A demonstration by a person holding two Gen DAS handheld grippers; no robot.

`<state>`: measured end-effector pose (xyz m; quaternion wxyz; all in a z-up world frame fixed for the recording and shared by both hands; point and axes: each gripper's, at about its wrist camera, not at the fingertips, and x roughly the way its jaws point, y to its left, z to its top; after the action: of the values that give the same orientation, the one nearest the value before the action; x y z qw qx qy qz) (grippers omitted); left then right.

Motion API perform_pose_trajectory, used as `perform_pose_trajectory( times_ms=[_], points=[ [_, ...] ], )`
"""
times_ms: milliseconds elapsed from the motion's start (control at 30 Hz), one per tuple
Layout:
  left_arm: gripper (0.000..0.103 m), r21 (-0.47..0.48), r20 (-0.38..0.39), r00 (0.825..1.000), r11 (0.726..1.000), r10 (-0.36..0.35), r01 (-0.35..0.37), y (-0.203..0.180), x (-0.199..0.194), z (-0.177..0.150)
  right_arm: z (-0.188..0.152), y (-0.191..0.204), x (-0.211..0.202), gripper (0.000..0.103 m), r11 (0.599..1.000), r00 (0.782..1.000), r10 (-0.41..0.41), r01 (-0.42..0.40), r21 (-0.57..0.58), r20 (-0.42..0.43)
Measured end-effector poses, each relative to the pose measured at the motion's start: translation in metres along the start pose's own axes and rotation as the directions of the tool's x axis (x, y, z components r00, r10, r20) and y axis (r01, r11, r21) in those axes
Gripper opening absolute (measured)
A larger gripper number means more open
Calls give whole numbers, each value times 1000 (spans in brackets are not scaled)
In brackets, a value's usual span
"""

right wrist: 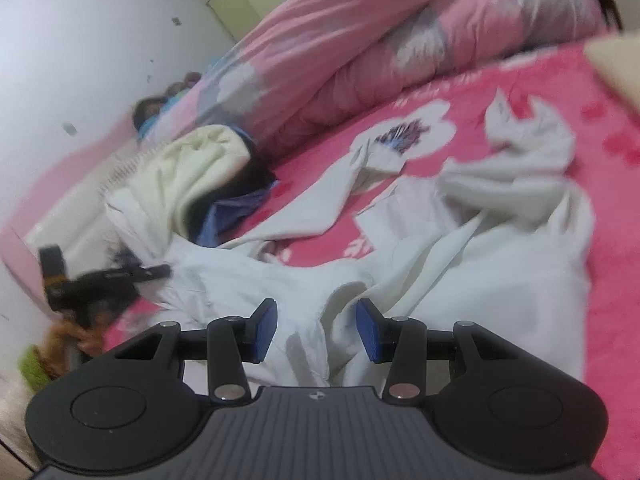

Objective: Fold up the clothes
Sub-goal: 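Pinch the white shirt edge with the left gripper while the right gripper pinches another edge, then lift the shirt high with both grippers to shake it out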

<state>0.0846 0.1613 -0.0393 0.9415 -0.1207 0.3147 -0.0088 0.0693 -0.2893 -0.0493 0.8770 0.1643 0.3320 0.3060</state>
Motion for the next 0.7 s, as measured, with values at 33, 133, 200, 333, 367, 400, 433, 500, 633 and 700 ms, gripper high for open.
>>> perform_pose_trajectory(
  times_ms=[33, 133, 200, 333, 367, 400, 433, 500, 633, 700],
  points=[
    [1, -3, 2, 1000, 1000, -1, 1, 1, 0, 0, 0, 4, -5, 47, 1000, 1000, -2, 2, -11, 19],
    [1, -8, 6, 1000, 1000, -7, 7, 4, 1, -1, -1, 15, -19, 47, 999, 998, -1, 4, -40, 66],
    [1, -13, 8, 1000, 1000, -8, 8, 5, 3, -2, -3, 15, -11, 47, 999, 999, 17, -16, -29, 28],
    [1, -31, 5, 1000, 1000, -7, 7, 7, 5, -3, -12, 11, 14, 47, 1000, 997, 30, -29, 7, -71],
    [1, -30, 8, 1000, 1000, -6, 6, 8, 5, -4, -14, 10, 19, 46, 1000, 997, 27, -26, 15, -77],
    [1, -26, 13, 1000, 1000, -5, 6, 8, 5, -4, -15, 8, 23, 43, 999, 996, 29, -27, 24, -79],
    [1, -21, 19, 1000, 1000, -2, 3, 8, 4, -4, -16, 7, 26, 41, 999, 997, 28, -26, 30, -78],
    [1, -14, 34, 999, 1000, 7, -6, 6, 2, -4, -15, 11, 26, 20, 1000, 998, 14, -14, 11, -57],
    [1, -17, 112, 993, 1000, 23, -21, -2, -13, 2, -11, 35, 19, 4, 992, 999, -50, 52, -113, 21],
    [1, -8, 176, 984, 1000, 24, -22, -11, -26, 7, -9, 46, 11, 3, 981, 992, -92, 105, -166, 83]
  ],
)
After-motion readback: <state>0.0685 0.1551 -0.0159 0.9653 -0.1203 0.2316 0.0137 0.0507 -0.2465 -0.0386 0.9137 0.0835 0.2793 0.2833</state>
